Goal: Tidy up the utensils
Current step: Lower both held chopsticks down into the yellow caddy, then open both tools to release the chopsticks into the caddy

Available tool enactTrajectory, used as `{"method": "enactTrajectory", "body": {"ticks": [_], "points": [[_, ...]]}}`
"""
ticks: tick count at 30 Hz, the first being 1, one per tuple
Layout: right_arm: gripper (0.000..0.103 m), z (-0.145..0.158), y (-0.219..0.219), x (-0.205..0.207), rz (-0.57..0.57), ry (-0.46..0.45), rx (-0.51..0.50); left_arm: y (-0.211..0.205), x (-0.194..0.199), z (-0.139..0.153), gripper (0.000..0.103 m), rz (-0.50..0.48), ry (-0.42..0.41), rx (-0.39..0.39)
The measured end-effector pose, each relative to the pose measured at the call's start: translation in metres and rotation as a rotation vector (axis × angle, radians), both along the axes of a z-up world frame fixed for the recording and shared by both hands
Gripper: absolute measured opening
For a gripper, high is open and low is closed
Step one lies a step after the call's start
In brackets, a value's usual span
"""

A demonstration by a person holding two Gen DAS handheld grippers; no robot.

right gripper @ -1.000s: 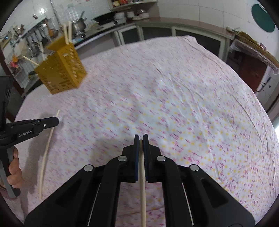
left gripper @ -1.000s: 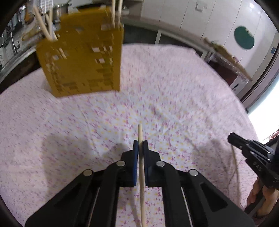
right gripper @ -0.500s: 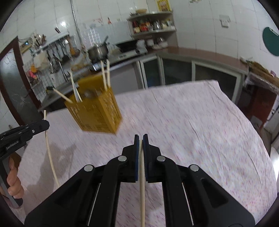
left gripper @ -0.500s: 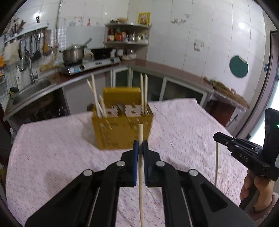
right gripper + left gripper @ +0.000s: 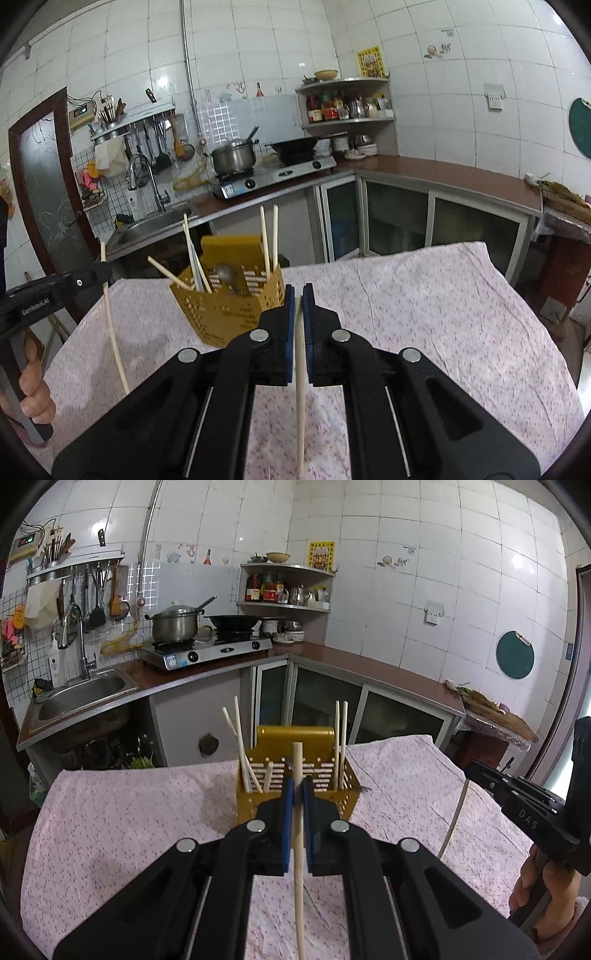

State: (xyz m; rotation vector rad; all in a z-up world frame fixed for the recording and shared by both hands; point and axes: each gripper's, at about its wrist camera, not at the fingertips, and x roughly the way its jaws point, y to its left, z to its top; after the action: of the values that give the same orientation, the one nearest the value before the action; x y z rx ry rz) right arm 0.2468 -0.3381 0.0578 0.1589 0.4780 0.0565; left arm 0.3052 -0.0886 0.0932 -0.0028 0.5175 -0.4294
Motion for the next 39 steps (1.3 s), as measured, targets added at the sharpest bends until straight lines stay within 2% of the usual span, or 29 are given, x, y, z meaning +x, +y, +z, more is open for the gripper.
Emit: {"method": "enactTrajectory", "body": {"ticks": [10, 18, 25, 29, 32, 39], "points": [[0.006, 0.030, 0.012, 0.034, 0.021, -0.038, -0.035, -0.004, 0.032, 0.030, 0.006, 0.008, -0.065, -0.022], [0.006, 0.089, 0.022, 0.068, 0.035, -0.117, -0.061, -0.002, 0.070, 0.076, 0.006, 0.048, -0.158, -0.055], [0.006, 0.131, 0.033, 0.105, 0.037, -0.185, -0.073, 0.004, 0.099, 0.094, 0.006, 0.081, -0.234, -0.084], [0.006, 0.135, 0.042, 0.128, 0.046, -0.200, -0.078, 0.006, 0.113, 0.087, 0.006, 0.090, -0.268, -0.095], [0.006, 0.127, 0.050, 0.144, 0.054, -0.201, -0.079, 0.008, 0.122, 0.072, 0.006, 0.099, -0.276, -0.098], [0.006, 0.104, 0.058, 0.164, 0.061, -0.194, -0.079, 0.009, 0.138, 0.045, 0.006, 0.083, -0.248, -0.123]]}}
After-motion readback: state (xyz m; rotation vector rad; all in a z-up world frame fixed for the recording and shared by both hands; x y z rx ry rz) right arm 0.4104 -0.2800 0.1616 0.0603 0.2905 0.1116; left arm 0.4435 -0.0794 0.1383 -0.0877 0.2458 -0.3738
